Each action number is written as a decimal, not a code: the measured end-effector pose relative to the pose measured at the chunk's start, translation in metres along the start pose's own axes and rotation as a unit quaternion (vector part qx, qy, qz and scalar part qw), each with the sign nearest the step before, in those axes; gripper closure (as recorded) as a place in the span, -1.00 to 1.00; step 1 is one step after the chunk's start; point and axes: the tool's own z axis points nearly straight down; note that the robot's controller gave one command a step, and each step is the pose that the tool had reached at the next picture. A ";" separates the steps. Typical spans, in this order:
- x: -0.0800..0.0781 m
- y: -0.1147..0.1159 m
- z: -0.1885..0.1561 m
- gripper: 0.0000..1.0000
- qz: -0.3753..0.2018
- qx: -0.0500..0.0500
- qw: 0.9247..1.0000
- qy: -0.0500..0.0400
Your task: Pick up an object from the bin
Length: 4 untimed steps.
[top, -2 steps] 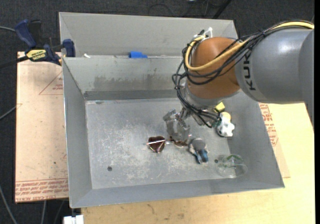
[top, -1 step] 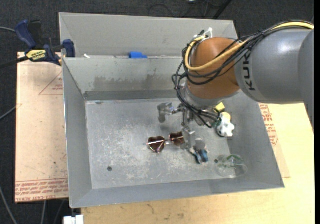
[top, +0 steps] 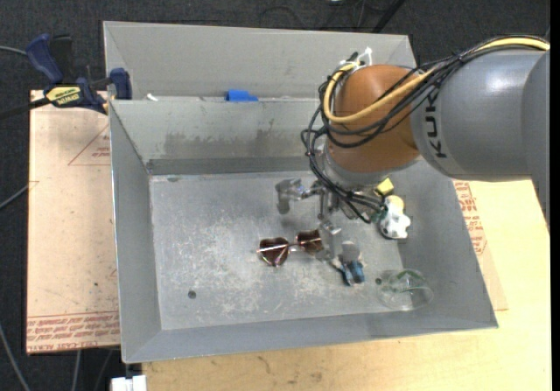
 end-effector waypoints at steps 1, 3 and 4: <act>-0.001 0.014 0.013 -1.00 -0.040 0.003 0.999 -0.002; -0.001 0.014 0.034 1.00 -0.092 0.000 0.996 0.000; -0.040 -0.003 0.034 1.00 -0.093 0.001 0.996 0.000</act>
Offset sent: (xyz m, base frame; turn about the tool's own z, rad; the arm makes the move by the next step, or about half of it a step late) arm -0.0060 0.0128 -0.0340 -0.1871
